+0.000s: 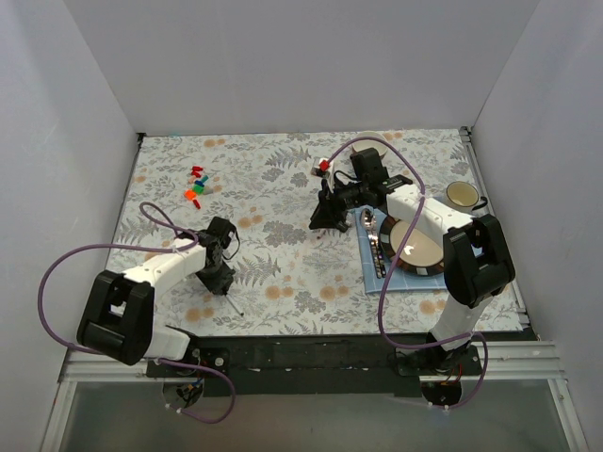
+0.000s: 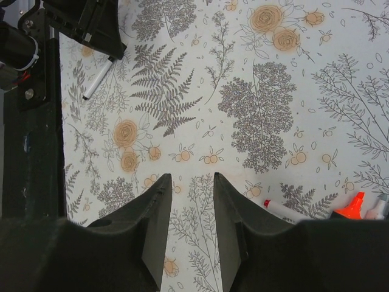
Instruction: Open the pen caps
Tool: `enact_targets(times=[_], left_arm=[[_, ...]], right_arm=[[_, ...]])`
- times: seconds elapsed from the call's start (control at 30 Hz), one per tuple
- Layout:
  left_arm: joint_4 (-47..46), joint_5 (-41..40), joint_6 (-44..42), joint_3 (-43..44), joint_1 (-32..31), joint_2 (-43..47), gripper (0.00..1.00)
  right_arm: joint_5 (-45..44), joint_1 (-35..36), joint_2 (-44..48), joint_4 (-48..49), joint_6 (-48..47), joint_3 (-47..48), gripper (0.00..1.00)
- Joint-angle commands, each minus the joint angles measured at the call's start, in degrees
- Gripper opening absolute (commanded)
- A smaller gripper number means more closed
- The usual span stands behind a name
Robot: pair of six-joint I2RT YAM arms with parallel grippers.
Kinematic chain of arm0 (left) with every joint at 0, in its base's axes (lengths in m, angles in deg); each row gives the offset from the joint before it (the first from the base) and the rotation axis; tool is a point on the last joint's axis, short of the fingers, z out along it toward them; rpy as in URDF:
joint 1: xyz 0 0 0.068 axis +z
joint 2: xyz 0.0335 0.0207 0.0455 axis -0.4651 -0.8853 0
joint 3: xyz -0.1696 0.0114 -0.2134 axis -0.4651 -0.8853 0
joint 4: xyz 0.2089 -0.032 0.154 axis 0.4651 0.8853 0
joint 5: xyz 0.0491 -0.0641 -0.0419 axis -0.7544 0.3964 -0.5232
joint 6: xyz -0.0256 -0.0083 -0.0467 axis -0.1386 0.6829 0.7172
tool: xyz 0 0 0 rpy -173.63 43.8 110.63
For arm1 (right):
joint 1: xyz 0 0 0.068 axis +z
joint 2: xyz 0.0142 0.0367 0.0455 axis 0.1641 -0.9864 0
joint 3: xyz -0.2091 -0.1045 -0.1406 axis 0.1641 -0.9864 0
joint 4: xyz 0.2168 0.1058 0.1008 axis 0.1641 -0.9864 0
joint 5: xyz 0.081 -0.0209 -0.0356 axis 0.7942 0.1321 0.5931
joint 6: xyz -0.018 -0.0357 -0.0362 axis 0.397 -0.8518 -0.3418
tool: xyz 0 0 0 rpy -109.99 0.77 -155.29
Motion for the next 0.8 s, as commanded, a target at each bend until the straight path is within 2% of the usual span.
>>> enact_targets(times=[0.0, 0.1, 0.2, 0.23, 0.3, 0.33, 0.4, 0.43, 0.47, 0.5, 0.57, 0.6, 0.77], left_arm=[[-3.2, -1.72, -0.96, -0.33, -0.01, 2.0, 0.0], [-7.23, 1.1, -3.32, -0.15, -0.01, 5.69, 0.0], [-15.75, 6.19, -7.28, -1.81, -0.01, 11.67, 0.0], [-21.78, 9.6, -9.64, -2.43, 0.08, 14.64, 0.0], [-28.05, 12.61, -11.24, -4.79, -0.01, 16.94, 0.0], [-34.86, 17.23, -12.2, -5.5, 0.08, 17.83, 0.0], [-40.97, 19.81, -13.35, -7.87, -0.01, 19.76, 0.0], [-47.87, 21.22, -13.44, -9.01, -0.01, 20.29, 0.0], [-51.51, 23.41, -12.57, -9.9, -0.01, 21.08, 0.0], [-54.68, 24.48, -12.13, -10.77, -0.01, 21.0, 0.0], [-61.19, 26.93, -11.07, -12.1, -0.36, 19.69, 0.0], [-62.69, 27.47, -10.98, -12.28, -0.62, 18.98, 0.0], [-71.31, 29.93, -10.63, -12.98, -2.9, 16.87, 0.0]], right_arm=[[3.69, 0.25, 2.45, 1.77, 0.49, -0.87, 0.41], [7.37, 0.25, 2.54, 2.56, 1.27, -1.49, 0.44], [14.12, 0.51, 2.19, 8.34, 7.93, -4.38, 0.56], [16.33, 1.04, 2.01, 12.81, 10.13, -5.26, 0.67], [22.82, 1.65, 0.52, 20.28, 20.4, -8.51, 0.75], [24.25, 2.35, 0.34, 29.37, 23.92, -9.74, 0.83], [25.75, 2.97, -0.19, 38.73, 36.0, -14.73, 0.94], [26.02, 3.41, -0.28, 45.13, 41.48, -16.76, 0.98], [26.11, 3.59, -0.71, 58.51, 46.84, -18.61, 0.98], [26.37, 3.68, -1.15, 66.38, 58.03, -21.85, 0.98], [26.38, 3.77, -2.47, 78.88, 65.32, -23.2, 0.98], [26.2, 3.94, -2.82, 78.94, 67.52, -23.2, 0.98], [24.97, 5.08, -3.7, 70.34, 63.59, -21.53, 0.97]])
